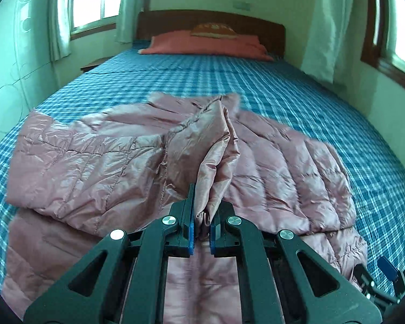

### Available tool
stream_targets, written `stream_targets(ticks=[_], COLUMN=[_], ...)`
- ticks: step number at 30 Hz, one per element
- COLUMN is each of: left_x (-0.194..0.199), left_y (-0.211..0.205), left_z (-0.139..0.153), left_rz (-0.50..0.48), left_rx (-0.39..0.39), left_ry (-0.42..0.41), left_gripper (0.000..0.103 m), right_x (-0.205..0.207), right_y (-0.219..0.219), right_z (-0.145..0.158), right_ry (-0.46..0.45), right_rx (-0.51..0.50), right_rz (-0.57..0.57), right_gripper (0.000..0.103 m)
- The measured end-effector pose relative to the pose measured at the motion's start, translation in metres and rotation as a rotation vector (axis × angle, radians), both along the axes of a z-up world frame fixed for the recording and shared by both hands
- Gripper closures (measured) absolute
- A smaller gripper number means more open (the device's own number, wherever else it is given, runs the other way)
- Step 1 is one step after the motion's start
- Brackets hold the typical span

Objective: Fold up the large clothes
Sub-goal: 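Fold the sleeve across the jacket body and open the left gripper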

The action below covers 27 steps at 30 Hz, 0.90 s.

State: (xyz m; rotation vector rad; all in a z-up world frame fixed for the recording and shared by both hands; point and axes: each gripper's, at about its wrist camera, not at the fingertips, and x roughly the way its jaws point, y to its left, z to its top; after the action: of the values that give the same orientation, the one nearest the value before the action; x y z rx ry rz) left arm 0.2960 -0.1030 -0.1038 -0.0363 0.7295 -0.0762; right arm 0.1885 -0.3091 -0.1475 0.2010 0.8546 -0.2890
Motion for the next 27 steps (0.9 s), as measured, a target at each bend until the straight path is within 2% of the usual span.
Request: stream_targets(ticks=[7,12,27], left_x=[0.001,-0.003,-0.003], left_y=[-0.039,-0.056,-0.072], left_z=[-0.020,-0.035,-0.056], left_rz=[-0.065,-0.093,-0.109], left_rx=[0.051,0.091,0.149], left_ry=[0.043,0.068,0.114], left_gripper=[0.096,0.096,0.094], right_x=[-0.002,-0.005,-0.004], right_y=[0.007,0.001,0.002], right_z=[-0.013,-0.020,-0.025], right_ry=[0.019,0.014,0.009], right_rx=[-0.005,0.030,0.022], right_rz=[0.008,-0.011,-0.012], right_gripper=[0.033,0.030,0.027])
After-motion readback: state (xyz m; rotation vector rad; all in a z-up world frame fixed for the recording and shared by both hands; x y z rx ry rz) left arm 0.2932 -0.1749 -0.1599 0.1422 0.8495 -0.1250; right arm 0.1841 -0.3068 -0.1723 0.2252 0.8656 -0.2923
